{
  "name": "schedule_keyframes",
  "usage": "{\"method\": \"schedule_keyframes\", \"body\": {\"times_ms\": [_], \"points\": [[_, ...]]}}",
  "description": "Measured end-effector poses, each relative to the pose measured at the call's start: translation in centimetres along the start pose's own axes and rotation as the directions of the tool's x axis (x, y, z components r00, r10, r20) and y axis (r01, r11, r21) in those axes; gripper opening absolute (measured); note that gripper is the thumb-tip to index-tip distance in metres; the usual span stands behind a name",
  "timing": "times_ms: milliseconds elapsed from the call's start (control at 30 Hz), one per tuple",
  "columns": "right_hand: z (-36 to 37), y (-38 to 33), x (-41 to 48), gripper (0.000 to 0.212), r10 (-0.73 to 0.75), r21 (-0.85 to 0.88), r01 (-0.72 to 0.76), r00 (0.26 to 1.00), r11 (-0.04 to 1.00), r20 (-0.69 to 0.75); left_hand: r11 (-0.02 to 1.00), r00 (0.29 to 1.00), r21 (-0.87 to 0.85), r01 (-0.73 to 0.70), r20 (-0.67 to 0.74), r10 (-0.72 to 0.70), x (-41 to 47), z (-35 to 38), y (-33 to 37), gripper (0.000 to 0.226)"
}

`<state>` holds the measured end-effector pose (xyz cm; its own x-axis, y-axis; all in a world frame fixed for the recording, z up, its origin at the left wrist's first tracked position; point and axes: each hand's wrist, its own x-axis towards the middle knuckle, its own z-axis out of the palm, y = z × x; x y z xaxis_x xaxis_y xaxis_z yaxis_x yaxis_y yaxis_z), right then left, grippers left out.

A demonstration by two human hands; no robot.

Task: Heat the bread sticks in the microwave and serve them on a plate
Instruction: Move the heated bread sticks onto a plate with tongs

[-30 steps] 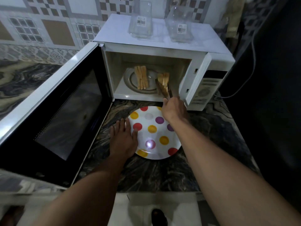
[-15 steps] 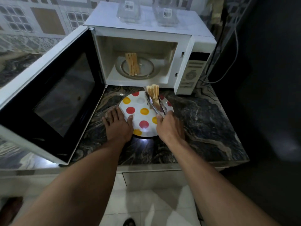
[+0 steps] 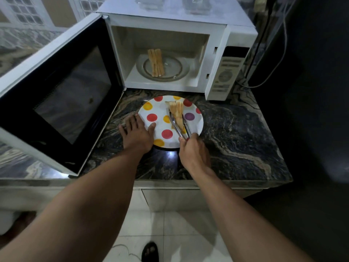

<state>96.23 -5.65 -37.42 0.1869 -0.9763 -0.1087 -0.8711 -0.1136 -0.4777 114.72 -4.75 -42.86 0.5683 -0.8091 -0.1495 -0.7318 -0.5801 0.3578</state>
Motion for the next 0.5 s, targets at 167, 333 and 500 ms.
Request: {"method": "schedule_keyframes", "body": {"times_ms": [167, 333, 500], "points": [[-0.3, 0.3, 0.1, 0.044, -0.016, 0.002, 0.016, 1.0, 1.0, 0.01, 1.0, 1.0, 0.01, 0.009, -0.005, -0.009, -0.1, -0.1, 0.1, 0.081], [-1.3, 0.8, 0.5, 0.046, -0.034, -0.008, 0.035, 0.999, 0.999, 0.028, 1.0, 1.0, 0.012, 0.019, 0.023, -0.019, -0.1, -0.4, 0.4, 0.08], [-2.7, 1.4, 0.4, 0.048, -0.081, -0.003, 0.081, 0.997, 0.997, 0.008, 1.0, 1.0, 0.007, 0.021, 0.018, -0.021, -0.1, -0.3, 0.3, 0.081]]}}
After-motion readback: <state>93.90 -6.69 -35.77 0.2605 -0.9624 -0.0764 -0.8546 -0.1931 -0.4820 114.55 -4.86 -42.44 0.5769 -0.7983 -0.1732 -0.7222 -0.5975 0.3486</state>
